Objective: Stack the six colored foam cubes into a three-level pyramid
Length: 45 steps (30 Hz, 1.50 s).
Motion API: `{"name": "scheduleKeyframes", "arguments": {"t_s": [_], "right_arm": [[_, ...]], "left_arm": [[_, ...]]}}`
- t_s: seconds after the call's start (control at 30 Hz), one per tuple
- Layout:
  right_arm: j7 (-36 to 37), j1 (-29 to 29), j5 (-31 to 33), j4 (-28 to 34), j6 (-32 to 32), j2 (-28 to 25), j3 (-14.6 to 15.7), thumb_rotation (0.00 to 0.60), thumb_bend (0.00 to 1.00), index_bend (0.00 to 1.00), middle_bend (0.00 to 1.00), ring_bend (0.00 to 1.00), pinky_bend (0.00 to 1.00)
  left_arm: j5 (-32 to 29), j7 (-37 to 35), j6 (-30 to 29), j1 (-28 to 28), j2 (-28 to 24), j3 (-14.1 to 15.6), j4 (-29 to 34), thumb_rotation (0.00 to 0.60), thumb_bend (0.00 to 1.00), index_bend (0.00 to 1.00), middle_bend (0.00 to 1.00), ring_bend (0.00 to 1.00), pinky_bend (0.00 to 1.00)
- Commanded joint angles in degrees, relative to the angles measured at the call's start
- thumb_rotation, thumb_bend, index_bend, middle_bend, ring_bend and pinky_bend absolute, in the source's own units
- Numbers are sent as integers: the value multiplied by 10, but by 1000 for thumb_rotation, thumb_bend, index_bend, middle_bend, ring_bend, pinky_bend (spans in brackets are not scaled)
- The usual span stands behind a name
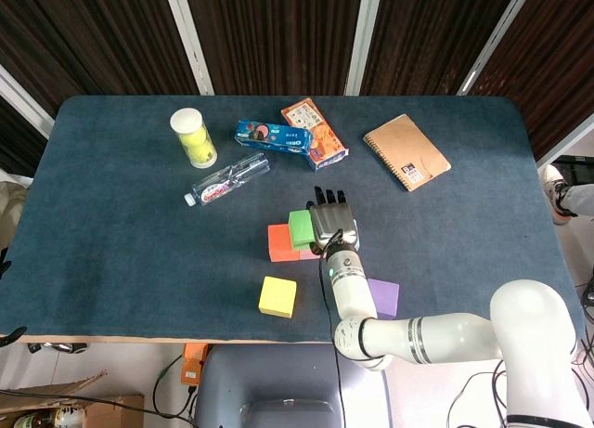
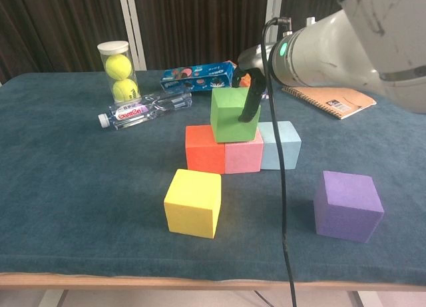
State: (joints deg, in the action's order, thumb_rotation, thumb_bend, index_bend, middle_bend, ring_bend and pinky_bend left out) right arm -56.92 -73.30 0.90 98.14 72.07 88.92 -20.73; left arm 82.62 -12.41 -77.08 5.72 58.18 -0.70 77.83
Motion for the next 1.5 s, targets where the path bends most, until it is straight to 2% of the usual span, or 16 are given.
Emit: {"name": "scheduleKeyframes", "arguments": {"t_s": [0.03,0.5,0.77,1.07,1.23,1.5], "right_arm": [[1,1,-2,-5,-4,4,-3,600,255,422,0,0,0],[-10,5,5,-13,-12,10,-9,600,255,379,0,0,0],[-15,6,10,-14,-24,10,-11,600,255,113,0,0,0],[-15,10,6,5,-29,-3,-12,600,255,27,0,0,0],[17,41,-59,72,-22,-47,0,600,255,0,0,0,0],[129,164,-236,204,-18,-177,72,600,220,0,0,0,0]], "left_arm": [[0,-1,0,0,0,0,-1,584,119,53,0,0,108],[-2,-4,1,-1,1,-1,-4,582,119,53,0,0,108],[-4,-6,3,-1,2,-2,-6,583,118,53,0,0,108],[-6,-10,5,-2,1,-3,-8,583,119,53,0,0,108],[-7,-11,3,-3,0,-4,-8,582,118,53,0,0,108],[-7,-5,5,-3,1,-4,-4,584,119,53,0,0,108]]}}
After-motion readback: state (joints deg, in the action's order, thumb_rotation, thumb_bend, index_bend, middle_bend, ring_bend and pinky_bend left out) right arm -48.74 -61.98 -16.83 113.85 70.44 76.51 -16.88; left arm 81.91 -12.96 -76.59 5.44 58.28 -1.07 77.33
